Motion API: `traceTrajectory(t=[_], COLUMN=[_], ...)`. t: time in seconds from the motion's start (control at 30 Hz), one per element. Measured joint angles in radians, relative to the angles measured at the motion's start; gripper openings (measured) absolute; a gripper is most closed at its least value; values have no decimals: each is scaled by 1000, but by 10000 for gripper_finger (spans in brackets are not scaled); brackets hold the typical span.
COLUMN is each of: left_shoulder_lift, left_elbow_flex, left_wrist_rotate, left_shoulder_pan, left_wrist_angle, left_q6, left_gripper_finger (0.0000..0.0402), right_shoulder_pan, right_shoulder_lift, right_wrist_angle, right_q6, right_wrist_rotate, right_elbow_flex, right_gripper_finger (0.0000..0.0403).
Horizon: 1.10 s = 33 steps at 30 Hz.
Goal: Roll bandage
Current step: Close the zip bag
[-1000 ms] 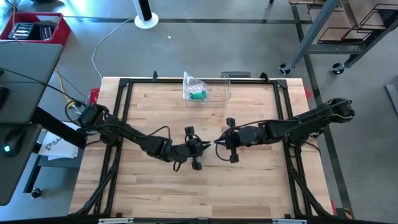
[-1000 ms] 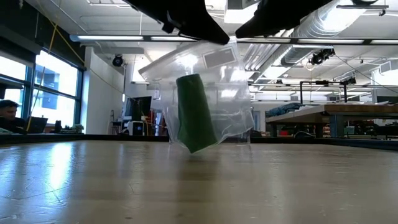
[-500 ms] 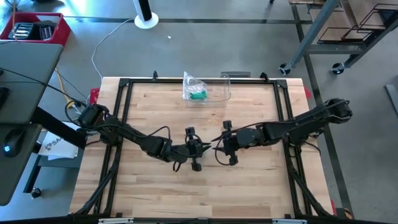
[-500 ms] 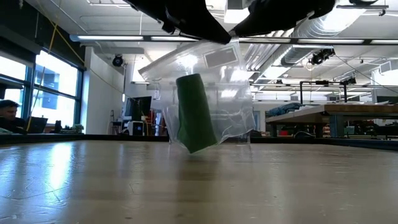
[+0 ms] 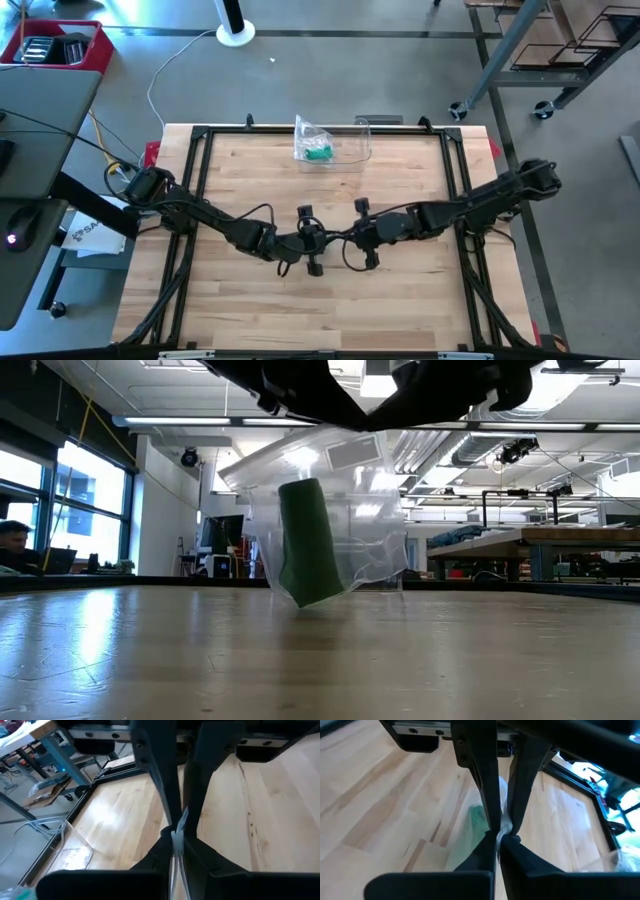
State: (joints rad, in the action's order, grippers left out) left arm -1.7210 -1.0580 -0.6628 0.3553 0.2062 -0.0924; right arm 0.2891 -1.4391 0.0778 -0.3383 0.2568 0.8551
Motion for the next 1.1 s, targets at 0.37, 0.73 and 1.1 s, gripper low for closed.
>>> traceTrajectory(t=[0.37,0.73,1.1], left_shoulder_lift=[16,57,58], left_elbow_flex=[1,1,1], left_wrist_rotate=[-4,-28,-20], left_shoulder_pan=[22,51,51], left_wrist_angle=[-118,-242,-226], left_q6=[36,138,133], left_gripper_finger=[25,26,27], right_shoulder_pan=[33,28,25], right_shoulder_lift=[8,41,-118], right_wrist_angle=[-44,-12,184], right_q6=[76,97,50], right_wrist_rotate=[81,69,60], right_elbow_flex=[1,3,3], right_gripper_finger=[1,7,123])
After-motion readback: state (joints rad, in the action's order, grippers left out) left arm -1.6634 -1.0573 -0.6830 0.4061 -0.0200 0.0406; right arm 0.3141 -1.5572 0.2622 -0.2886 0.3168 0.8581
